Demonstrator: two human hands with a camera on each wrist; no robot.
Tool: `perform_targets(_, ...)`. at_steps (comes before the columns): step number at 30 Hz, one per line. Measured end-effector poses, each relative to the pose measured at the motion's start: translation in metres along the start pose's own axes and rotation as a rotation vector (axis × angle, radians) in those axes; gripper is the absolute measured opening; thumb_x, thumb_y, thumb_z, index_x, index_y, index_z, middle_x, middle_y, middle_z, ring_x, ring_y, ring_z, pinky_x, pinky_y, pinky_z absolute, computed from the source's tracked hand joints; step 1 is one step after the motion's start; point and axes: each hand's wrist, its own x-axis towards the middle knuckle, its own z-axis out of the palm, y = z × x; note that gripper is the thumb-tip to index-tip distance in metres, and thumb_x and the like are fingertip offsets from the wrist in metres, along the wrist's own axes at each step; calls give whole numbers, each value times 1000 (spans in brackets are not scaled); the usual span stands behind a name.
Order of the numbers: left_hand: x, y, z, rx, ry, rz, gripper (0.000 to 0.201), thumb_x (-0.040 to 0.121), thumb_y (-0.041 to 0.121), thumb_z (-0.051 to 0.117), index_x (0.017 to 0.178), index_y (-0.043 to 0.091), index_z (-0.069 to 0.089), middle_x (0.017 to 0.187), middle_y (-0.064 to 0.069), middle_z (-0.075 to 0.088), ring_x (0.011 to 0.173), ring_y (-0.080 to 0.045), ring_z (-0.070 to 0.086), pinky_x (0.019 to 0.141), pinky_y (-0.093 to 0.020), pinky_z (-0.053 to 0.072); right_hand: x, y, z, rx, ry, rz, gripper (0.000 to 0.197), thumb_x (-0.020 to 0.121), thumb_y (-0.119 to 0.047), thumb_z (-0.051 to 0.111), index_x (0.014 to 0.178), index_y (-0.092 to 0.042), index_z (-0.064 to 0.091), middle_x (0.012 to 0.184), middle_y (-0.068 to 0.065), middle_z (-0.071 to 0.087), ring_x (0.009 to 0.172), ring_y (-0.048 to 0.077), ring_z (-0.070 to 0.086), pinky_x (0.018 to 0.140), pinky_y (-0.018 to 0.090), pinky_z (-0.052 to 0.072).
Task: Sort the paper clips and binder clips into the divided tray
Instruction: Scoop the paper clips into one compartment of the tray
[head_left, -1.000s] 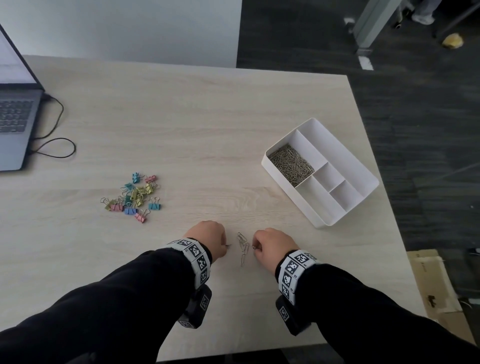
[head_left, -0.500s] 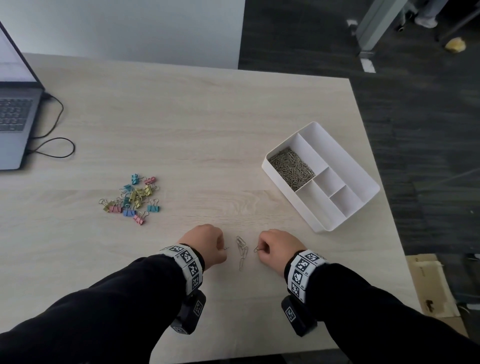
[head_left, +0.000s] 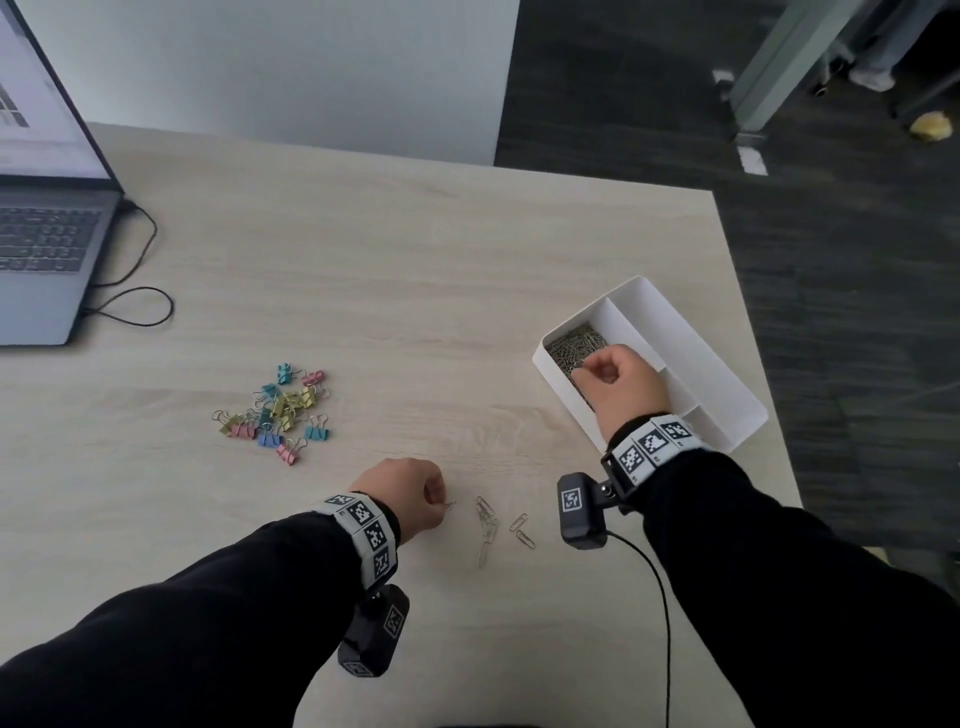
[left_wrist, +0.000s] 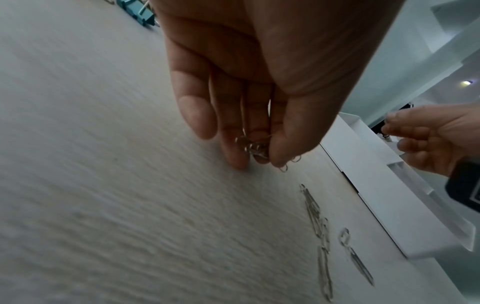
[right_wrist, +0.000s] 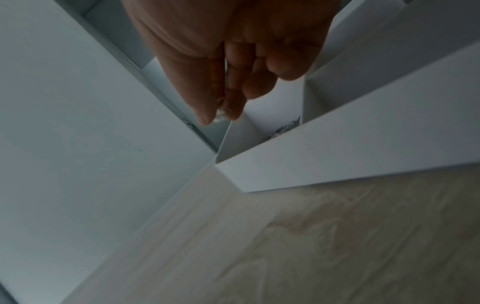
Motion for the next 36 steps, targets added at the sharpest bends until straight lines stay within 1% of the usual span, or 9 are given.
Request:
perform_targets(3, -1, -1, -3, 1, 30, -21, 4, 78, 29, 62, 80, 30, 66, 74, 17, 60, 85, -10, 62, 78, -23, 50, 10, 12, 2, -92, -38, -6, 24, 81, -29, 73, 103, -23, 66, 105, -4, 65, 96, 15, 60, 90, 32, 49)
perform_targets(5, -2, -2, -7, -16, 26, -38, 5, 79, 29, 62, 81, 30, 66, 79, 16, 63, 87, -11, 63, 78, -24, 51, 10, 21, 5, -276, -158, -14, 25, 83, -30, 69, 106, -22, 68, 113, 0, 63, 99, 18, 61, 93, 31, 48)
perform_targets(8, -5, -4, -12, -39, 32, -48, 3, 79, 29, 62, 80, 30, 65, 82, 15, 64, 87, -11, 63, 77, -25, 52, 5, 25, 10, -474, -296, -20, 24, 82, -26, 56, 103, -27, 67, 105, -2, 68, 90, 22, 62, 82, 33, 53)
perform_targets(11, -7, -6, -17, -95, 54, -61, 2, 78, 28, 64, 79, 29, 66, 82, 15, 67, 83, -9, 64, 77, -26, 54, 3, 23, 11, -579, -300, -63, 29, 85, -15, 49, 106, -25, 65, 108, 2, 66, 93, 27, 59, 78, 32, 47)
perform_targets(14, -8, -1, -21, -180, 49, -50, 3, 78, 26, 66, 76, 28, 67, 76, 13, 70, 75, -6, 66, 73, -27, 57, 0, 18, 9, -636, -345, -110, 32, 89, -16, 45, 114, -23, 64, 117, 3, 62, 95, 25, 57, 77, 31, 43)
perform_targets(18, -5, 15, -26, -261, 79, 21, 5, 77, 26, 67, 73, 29, 67, 71, 12, 72, 66, -3, 68, 69, -27, 58, -19, 7, 14, -638, -469, -201, 40, 96, -22, 43, 133, -26, 55, 135, -3, 55, 116, 22, 55, 98, 37, 47)
perform_targets(26, 5, 34, -36, -269, 212, 68, 5, 79, 28, 68, 75, 30, 67, 77, 14, 70, 65, -4, 67, 68, -27, 56, -47, 3, 26, -681, -688, -505, 47, 93, -12, 40, 135, -30, 54, 130, -6, 59, 116, 23, 53, 98, 34, 45)
perform_targets(32, 17, 45, -43, -263, 291, 66, 6, 81, 25, 69, 76, 30, 67, 79, 12, 69, 67, -4, 61, 70, -23, 51, -58, 13, 26, -588, -601, -551, 38, 91, -23, 43, 125, -29, 59, 121, -3, 58, 106, 26, 56, 89, 41, 49)
perform_targets(36, 24, 55, -46, -298, 330, 68, 3, 81, 26, 72, 82, 28, 69, 72, 13, 65, 65, -5, 58, 65, -19, 48, -73, 15, 23, -497, -497, -600, 35, 87, -26, 48, 120, -23, 60, 117, -1, 54, 96, 21, 56, 75, 36, 52)
